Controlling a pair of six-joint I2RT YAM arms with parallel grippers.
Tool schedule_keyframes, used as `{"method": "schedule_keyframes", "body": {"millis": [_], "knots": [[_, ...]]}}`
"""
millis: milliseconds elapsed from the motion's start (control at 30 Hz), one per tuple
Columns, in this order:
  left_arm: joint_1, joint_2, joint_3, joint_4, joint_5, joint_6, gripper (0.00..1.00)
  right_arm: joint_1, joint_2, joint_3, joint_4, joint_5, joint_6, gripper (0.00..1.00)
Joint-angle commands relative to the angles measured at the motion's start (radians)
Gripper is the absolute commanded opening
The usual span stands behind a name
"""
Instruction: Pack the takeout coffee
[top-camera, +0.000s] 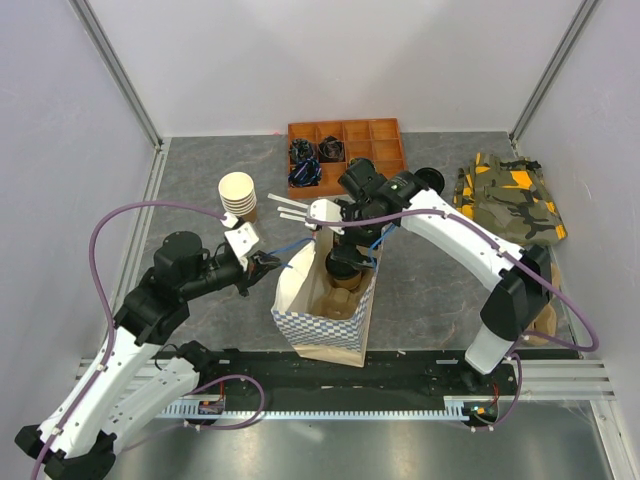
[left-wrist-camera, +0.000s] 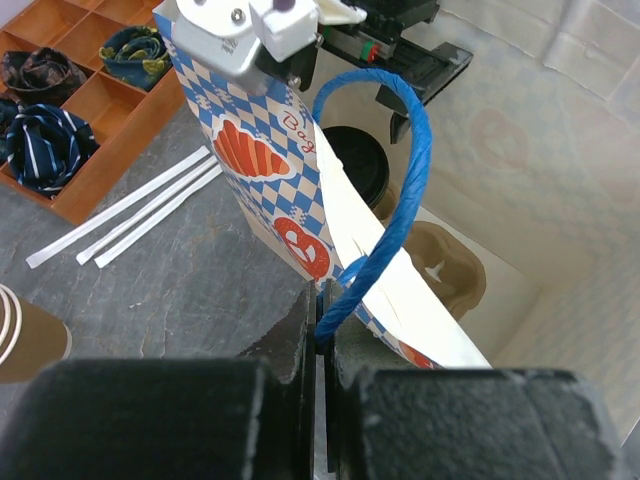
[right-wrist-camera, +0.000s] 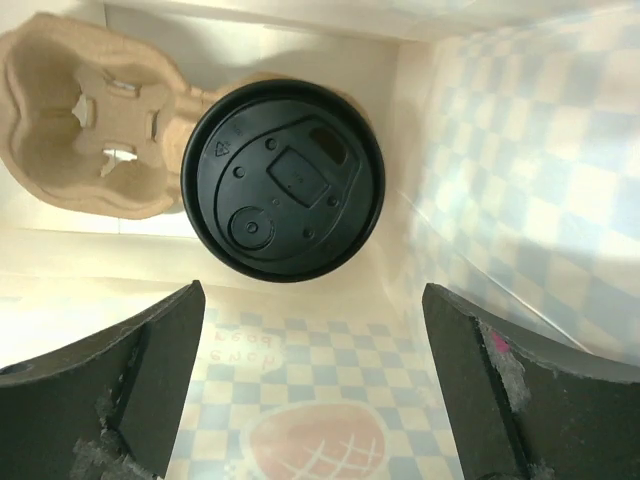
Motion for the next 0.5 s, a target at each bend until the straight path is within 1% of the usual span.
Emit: {"method": "schedule_keyframes", "body": {"millis": [0,133,200,267,333,367,467], "knots": [[-0.010,0.004,0.043,0.025,0.009,0.026,0.02,0.000,-0.053,0.056,-0.003,-0.036,0.007,0.98],[-0.010,0.018,0.053,0.027,0.004,0.023,0.06,-0.001,-0.074,0.049,0.000,-0.041,-0.004,0.98],[-0.012,0.021,0.060,0.025,0.004,0.020,0.10,-0.003,-0.085,0.046,0.000,-0.042,-0.007,0.98],[-0.013,0.027,0.063,0.025,0.007,0.020,0.16,-0.001,-0.097,0.045,0.001,-0.044,-0.010,0.98],[-0.015,0.027,0.064,0.028,0.010,0.015,0.20,-0.001,-0.107,0.037,0.006,-0.045,-0.014,0.98],[-0.015,0.029,0.066,0.030,0.009,0.015,0.26,-0.001,-0.113,0.036,0.012,-0.045,-0.014,0.98],[-0.018,0.033,0.069,0.030,0.009,0.018,0.36,-0.003,-0.136,0.022,0.033,-0.047,-0.016,0.98]]}}
